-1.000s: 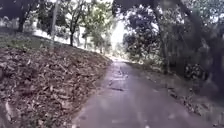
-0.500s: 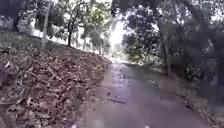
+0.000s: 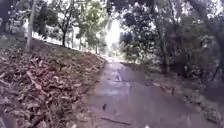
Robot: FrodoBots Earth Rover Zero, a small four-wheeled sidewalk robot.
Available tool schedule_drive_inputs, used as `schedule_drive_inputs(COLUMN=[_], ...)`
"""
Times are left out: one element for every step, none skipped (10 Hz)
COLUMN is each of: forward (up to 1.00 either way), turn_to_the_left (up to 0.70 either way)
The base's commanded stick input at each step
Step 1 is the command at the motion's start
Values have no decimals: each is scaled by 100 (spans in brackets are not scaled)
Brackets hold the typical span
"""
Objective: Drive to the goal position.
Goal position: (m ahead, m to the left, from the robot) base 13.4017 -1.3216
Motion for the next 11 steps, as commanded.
schedule_drive_inputs(forward=[100, 100, 100, 100, 100, 100, 100, 100, 100, 100, 100], turn_to_the_left=[0, 0, 0, 0, 0, 0, 0, 0, 0, 0, 0])
